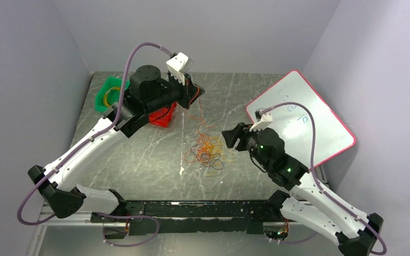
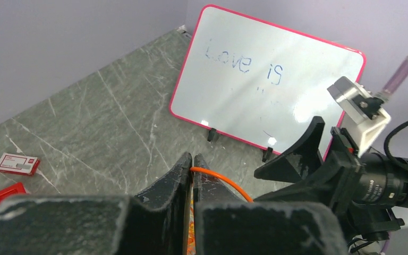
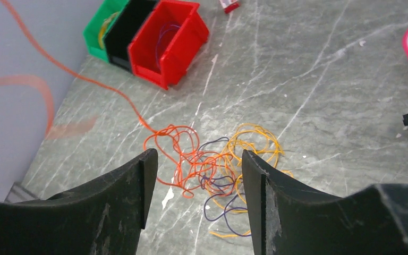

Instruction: Untangle the cables

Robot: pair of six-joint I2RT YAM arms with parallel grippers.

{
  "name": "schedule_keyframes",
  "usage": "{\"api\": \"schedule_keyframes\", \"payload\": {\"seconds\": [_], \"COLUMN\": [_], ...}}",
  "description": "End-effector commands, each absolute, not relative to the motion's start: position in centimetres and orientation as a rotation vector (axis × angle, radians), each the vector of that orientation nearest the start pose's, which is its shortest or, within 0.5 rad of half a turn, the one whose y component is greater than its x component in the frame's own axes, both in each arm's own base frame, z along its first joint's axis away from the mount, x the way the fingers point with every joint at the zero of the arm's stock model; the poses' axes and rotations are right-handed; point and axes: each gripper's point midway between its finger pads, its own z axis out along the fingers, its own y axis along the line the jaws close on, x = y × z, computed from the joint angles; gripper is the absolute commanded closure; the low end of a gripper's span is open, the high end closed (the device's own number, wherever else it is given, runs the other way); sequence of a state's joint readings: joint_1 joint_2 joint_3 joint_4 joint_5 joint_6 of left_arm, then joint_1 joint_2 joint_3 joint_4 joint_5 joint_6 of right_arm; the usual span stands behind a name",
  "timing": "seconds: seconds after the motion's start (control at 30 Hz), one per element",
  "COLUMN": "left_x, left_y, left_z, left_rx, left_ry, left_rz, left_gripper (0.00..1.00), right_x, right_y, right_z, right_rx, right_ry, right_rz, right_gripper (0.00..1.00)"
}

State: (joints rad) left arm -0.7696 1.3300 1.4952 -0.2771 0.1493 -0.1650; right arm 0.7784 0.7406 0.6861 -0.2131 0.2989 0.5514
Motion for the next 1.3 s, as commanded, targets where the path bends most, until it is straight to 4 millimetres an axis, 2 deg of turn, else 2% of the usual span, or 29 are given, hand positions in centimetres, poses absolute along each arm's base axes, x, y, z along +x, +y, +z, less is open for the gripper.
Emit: {"api": "schedule_keyframes", "payload": {"seconds": [0.0,0.1,0.2,0.43,0.7,0.8,0.9,1.0,1.1,1.27], "left_x": [28.8,28.7,28.5,27.7,27.0,26.6,26.3,25.9,25.5,25.2], "left_y": [-32.0,-32.5,-32.7,-33.0,-33.2,-33.3,-33.3,-33.1,-32.8,-32.0], "left_z": [41.4,42.0,42.5,44.0,44.8,45.3,45.8,46.6,47.7,50.3], "left_rx": [0.632,0.646,0.656,0.672,0.680,0.687,0.697,0.698,0.693,0.680], "left_ry": [1.619,1.607,1.596,1.565,1.549,1.539,1.532,1.518,1.495,1.448], "left_rz": [-0.797,-0.823,-0.841,-0.890,-0.929,-0.948,-0.962,-0.969,-0.977,-0.964], "left_gripper": [0.93,0.93,0.93,0.93,0.93,0.93,0.93,0.93,0.93,0.93], "right_x": [22.2,21.0,21.0,23.2,25.0,26.2,27.9,29.0,29.4,28.7], "right_y": [20.3,22.3,23.3,26.5,29.5,29.8,29.3,29.1,29.1,28.4], "right_z": [25.3,26.5,27.2,27.3,27.2,26.1,24.9,22.8,20.2,15.5], "right_rx": [-0.210,-0.377,-0.455,-0.580,-0.591,-0.543,-0.438,-0.390,-0.361,-0.314], "right_ry": [1.760,1.640,1.553,1.481,1.433,1.458,1.501,1.570,1.654,1.763], "right_rz": [0.735,0.831,0.845,0.817,0.876,0.863,0.818,0.776,0.760,0.766], "right_gripper": [0.37,0.35,0.33,0.31,0.33,0.38,0.48,0.55,0.59,0.61]}}
